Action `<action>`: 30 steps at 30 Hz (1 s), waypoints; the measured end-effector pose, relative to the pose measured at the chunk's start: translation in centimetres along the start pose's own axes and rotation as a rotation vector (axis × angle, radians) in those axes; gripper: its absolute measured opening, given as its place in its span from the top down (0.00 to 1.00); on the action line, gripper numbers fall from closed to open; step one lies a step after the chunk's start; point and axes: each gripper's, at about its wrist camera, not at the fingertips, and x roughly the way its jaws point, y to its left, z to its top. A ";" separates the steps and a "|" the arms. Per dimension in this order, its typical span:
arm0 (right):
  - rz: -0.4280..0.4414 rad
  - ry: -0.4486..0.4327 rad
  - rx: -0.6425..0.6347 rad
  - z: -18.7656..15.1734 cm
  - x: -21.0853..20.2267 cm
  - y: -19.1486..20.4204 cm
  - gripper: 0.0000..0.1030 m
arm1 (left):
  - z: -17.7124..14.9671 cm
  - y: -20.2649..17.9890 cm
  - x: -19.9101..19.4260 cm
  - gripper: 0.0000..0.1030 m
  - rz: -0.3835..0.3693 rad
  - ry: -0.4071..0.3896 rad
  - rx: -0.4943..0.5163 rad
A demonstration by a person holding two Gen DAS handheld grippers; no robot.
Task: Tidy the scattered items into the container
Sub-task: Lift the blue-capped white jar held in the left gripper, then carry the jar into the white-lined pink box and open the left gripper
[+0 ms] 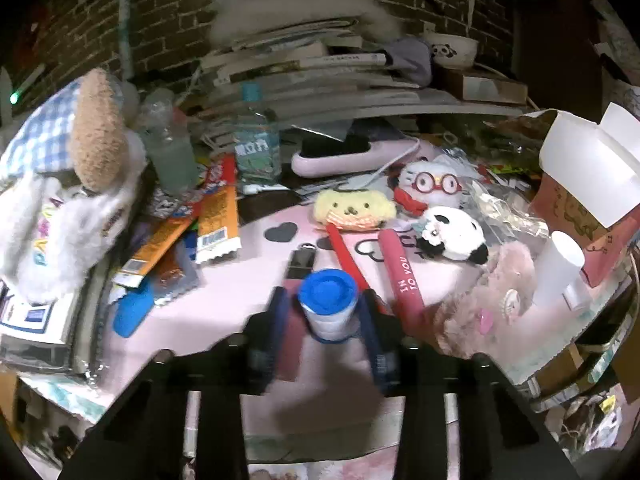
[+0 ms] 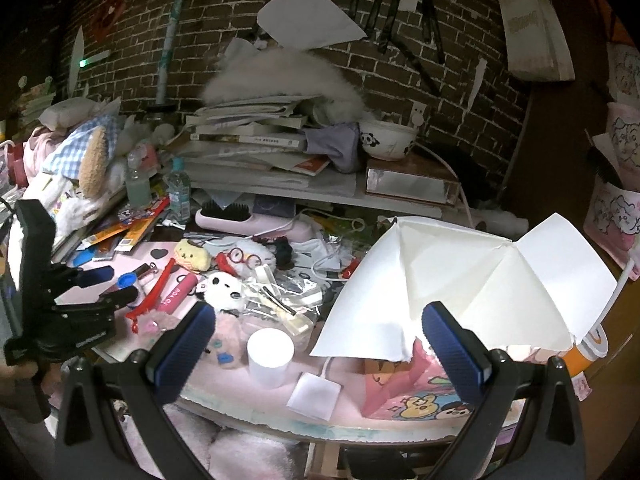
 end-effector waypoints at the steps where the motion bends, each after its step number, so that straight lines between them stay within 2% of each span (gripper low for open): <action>1: 0.000 0.002 0.000 0.0 0.1 0.0 0.00 | 0.0 -0.1 0.0 0.76 0.004 0.000 0.003; 14: 0.012 0.021 0.010 -0.7 0.5 -0.1 0.00 | 0.6 -0.1 -0.6 0.77 -0.006 -0.020 -0.014; 19: 0.016 0.019 0.015 -0.7 0.6 -0.2 0.00 | 2.2 -0.2 -1.8 0.77 -0.010 -0.045 -0.010; 23: 0.018 0.024 0.020 -0.8 0.7 -0.5 0.00 | 4.7 -1.3 -3.2 0.77 -0.019 -0.085 0.028; 30: 0.051 0.007 0.061 -1.3 -0.2 -2.4 0.00 | 10.5 -6.0 -5.6 0.77 -0.189 -0.147 0.134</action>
